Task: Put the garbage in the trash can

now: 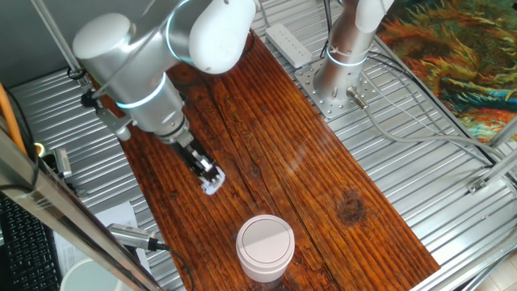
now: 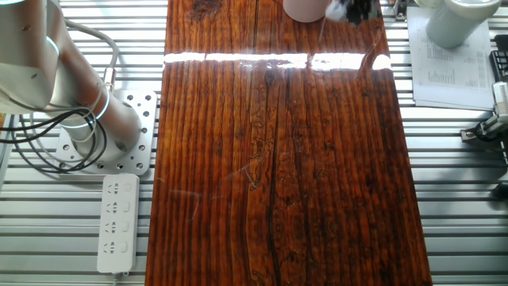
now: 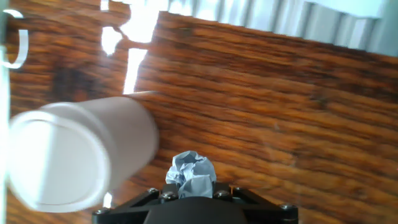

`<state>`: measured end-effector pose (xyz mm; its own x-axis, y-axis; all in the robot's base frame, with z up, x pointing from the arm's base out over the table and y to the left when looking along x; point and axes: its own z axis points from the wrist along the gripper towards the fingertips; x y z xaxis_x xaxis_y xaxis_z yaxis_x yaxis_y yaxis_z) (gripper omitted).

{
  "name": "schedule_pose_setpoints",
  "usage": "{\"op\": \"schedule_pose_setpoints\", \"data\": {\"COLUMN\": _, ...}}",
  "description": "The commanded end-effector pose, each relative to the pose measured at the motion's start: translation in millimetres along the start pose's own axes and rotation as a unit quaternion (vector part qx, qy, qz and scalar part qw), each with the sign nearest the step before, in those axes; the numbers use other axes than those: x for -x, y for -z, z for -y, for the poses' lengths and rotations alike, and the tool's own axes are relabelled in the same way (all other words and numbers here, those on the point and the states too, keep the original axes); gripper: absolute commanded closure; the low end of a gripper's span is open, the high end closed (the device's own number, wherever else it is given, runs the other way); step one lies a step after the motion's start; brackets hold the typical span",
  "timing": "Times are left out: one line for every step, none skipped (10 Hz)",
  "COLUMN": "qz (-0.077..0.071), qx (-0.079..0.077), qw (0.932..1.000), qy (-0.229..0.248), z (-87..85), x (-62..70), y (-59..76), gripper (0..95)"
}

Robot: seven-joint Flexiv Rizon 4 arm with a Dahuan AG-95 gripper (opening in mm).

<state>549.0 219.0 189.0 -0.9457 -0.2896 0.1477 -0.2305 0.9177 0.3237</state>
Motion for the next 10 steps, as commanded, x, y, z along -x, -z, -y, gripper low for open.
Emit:
{"op": "schedule_pose_setpoints", "data": {"qz": 0.009, "qx": -0.005, "qw": 0.9989, "qy": -0.046, "z": -20.1, "x": -2.0, "y": -1.8, "gripper": 95.0}}
{"op": "schedule_pose_setpoints", "data": {"qz": 0.01, "qx": -0.004, "qw": 0.9987, "qy": -0.05, "z": -30.5, "x": -1.4, "y": -5.6, "gripper": 95.0}}
{"op": "schedule_pose_setpoints", "data": {"qz": 0.013, "qx": 0.002, "qw": 0.9987, "qy": -0.05, "z": -38.9, "x": -0.6, "y": -10.3, "gripper": 95.0}}
{"op": "schedule_pose_setpoints", "data": {"qz": 0.015, "qx": 0.008, "qw": 0.9985, "qy": -0.052, "z": -47.5, "x": -0.1, "y": -15.3, "gripper": 95.0}}
{"op": "schedule_pose_setpoints", "data": {"qz": 0.016, "qx": 0.009, "qw": 0.9982, "qy": -0.057, "z": -56.6, "x": -0.2, "y": -20.0, "gripper": 95.0}}
{"op": "schedule_pose_setpoints", "data": {"qz": 0.016, "qx": 0.009, "qw": 0.998, "qy": -0.061, "z": -63.5, "x": -0.7, "y": -23.1, "gripper": 95.0}}
{"op": "schedule_pose_setpoints", "data": {"qz": 0.016, "qx": 0.009, "qw": 0.9977, "qy": -0.065, "z": -71.6, "x": -2.0, "y": -25.9, "gripper": 95.0}}
{"op": "schedule_pose_setpoints", "data": {"qz": 0.015, "qx": 0.009, "qw": 0.9976, "qy": -0.067, "z": -78.1, "x": -3.4, "y": -27.8, "gripper": 95.0}}
{"op": "schedule_pose_setpoints", "data": {"qz": 0.015, "qx": 0.009, "qw": 0.9975, "qy": -0.069, "z": -82.0, "x": -4.4, "y": -28.7, "gripper": 95.0}}
{"op": "schedule_pose_setpoints", "data": {"qz": 0.016, "qx": 0.009, "qw": 0.9974, "qy": -0.07, "z": -87.4, "x": -5.8, "y": -30.4, "gripper": 95.0}}
